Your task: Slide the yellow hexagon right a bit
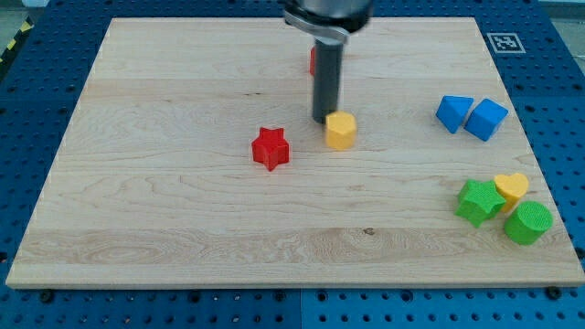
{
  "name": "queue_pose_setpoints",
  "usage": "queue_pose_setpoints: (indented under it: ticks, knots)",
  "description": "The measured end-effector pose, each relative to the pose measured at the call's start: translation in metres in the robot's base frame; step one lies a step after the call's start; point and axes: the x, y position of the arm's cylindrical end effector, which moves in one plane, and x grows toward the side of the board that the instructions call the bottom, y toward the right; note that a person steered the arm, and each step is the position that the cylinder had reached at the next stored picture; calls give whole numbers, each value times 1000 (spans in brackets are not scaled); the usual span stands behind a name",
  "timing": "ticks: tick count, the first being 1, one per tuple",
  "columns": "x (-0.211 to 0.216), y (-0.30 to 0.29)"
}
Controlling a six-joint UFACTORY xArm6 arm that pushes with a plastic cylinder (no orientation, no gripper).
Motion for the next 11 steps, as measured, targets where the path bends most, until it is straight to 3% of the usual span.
queue_pose_setpoints:
  ticks: [2,3,5,6,7,11]
  knots:
    - [69,83]
    - [81,94]
    - [51,71]
    - [55,23]
    - [87,10]
    - [107,66]
